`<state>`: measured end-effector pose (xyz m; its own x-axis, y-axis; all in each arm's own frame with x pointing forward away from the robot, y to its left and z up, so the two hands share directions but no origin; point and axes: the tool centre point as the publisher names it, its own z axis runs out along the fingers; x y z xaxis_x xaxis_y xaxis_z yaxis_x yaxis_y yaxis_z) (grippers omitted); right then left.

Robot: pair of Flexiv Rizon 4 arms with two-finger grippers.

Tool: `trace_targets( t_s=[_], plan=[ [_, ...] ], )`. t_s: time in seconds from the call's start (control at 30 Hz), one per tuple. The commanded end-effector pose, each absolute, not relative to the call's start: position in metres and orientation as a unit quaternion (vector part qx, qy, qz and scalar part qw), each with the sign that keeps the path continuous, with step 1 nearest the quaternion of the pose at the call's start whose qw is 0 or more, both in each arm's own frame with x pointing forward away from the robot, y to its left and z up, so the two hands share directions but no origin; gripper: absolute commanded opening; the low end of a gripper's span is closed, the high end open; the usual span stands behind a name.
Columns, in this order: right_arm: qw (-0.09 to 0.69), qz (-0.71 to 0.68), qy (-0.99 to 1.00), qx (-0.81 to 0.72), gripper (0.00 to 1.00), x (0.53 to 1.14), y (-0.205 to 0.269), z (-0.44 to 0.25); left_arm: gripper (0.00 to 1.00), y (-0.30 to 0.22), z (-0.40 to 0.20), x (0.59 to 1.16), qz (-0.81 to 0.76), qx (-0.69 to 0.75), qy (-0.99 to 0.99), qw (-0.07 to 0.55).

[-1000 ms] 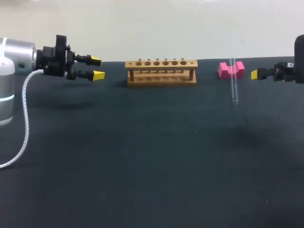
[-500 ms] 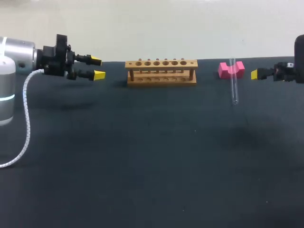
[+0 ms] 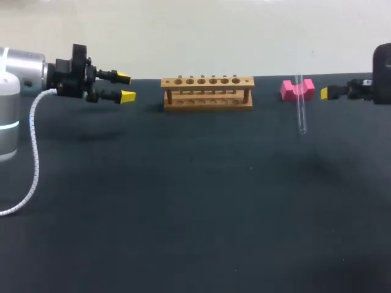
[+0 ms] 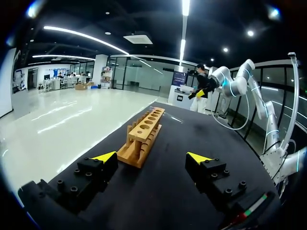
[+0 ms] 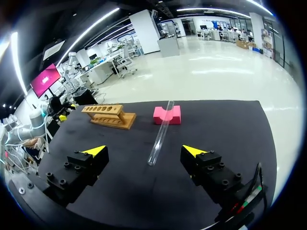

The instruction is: Grasp the test tube, adjust it, and insert it.

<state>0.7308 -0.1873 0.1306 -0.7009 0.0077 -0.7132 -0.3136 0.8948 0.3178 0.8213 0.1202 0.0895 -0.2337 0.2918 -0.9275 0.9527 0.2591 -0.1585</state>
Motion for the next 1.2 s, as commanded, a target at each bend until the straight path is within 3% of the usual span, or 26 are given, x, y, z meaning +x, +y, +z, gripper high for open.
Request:
trace_targets(
  t_s=[0.03,0.37,0.53,1.2],
  plan=[
    [0.414,0.089,0.906,-0.033,1.00,0.744,-0.167,0.114,1.00,0.120,0.089,0.819,-0.397,0.459,0.677,0.418],
    [0.452,-0.016,0.892,0.003,1.00,0.758,-0.156,0.105,1.00,0.120,0.089,0.819,-0.397,0.459,0.677,0.418],
    [0.436,-0.067,0.897,0.016,1.00,0.763,-0.154,0.107,1.00,0.120,0.089,0.819,-0.397,0.459,0.677,0.418],
    [0.436,-0.067,0.897,0.016,1.00,0.763,-0.154,0.107,1.00,0.120,0.089,0.819,-0.397,0.459,0.677,0.418]
  ],
)
